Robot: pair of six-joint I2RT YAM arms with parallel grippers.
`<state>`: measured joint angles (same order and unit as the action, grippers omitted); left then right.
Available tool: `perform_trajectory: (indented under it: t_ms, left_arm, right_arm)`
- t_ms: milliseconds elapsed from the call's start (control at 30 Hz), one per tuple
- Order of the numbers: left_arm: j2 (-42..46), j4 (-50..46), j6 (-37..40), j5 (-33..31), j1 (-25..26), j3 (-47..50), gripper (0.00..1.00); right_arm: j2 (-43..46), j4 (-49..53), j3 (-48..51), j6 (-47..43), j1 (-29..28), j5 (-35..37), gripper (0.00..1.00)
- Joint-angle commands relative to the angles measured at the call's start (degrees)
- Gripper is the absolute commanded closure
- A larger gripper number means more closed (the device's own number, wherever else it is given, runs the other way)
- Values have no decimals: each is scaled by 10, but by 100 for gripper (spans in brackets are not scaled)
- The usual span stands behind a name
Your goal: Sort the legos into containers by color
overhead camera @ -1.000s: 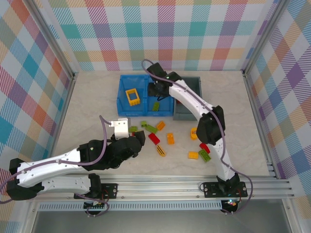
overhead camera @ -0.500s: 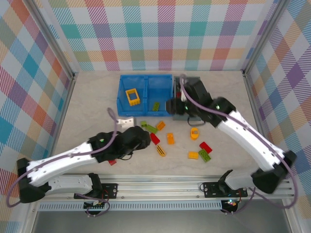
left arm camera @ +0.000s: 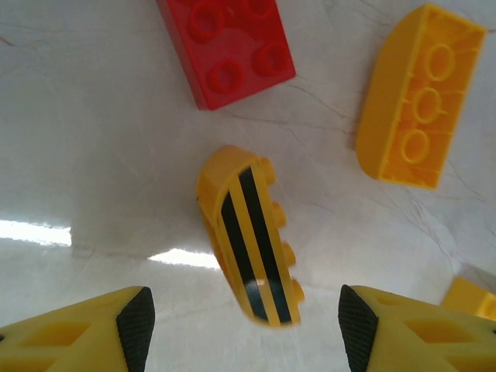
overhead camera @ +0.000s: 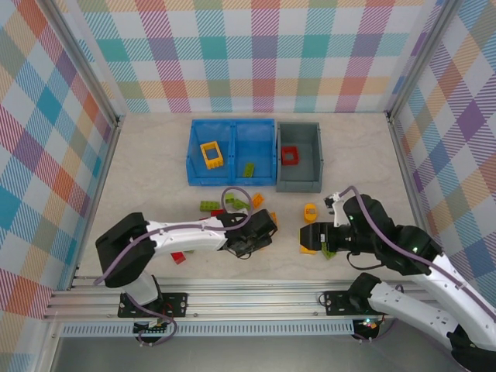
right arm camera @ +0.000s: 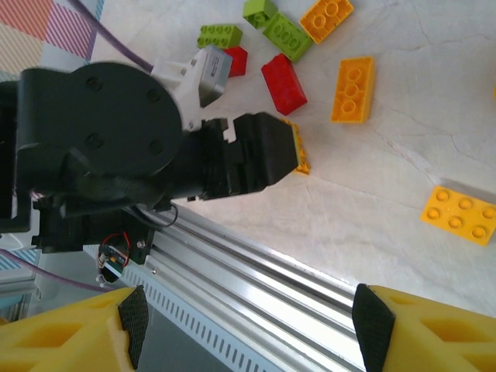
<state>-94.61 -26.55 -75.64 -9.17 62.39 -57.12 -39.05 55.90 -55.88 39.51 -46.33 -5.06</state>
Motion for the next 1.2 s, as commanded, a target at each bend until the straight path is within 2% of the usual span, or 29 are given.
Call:
perform_trajectory:
  t_ms: [0,133,400,500,567,667,800,900,967,1033,1167]
  left_arm:
    - [-30,34,-8,12,-13,-3,35]
    - [-49,36,-1,2,-17,-3,44]
    - [-31,44,7,-23,-13,15,80]
    - [13,-2,20,-52,-7,4,92]
    - [55,-62,48,-81,-10,-12,93]
    - [127,-131,145,-91,-75,-25,94]
    - [173,-141,297,-14,-241,-52,94]
    - [129,-148,390,5,-324,-125,95]
    - [79,-144,429,21,-359,-176,95]
    - [13,-157,459,23,-386,-242,95]
    - [-96,-173,486,28,-414,-339,96]
  right_arm:
    - [-14,15,-10,12,-3,-14,28]
    - [-27,2,-7,15,-3,-20,29]
    - [-33,-9,2,14,-3,-18,32]
    - [-34,-17,5,9,-3,-24,33]
    - [-39,-20,1,4,-3,-25,34]
    - [-53,-44,-5,-5,-3,-28,35]
    - [-96,-130,-8,-20,-10,-32,36]
    - [-147,-208,-25,-46,-43,15,36]
    - [-183,-259,-41,-67,-68,54,36]
    - [-218,-308,-54,-83,-89,102,37]
    - [-265,-354,-78,-83,-97,131,37]
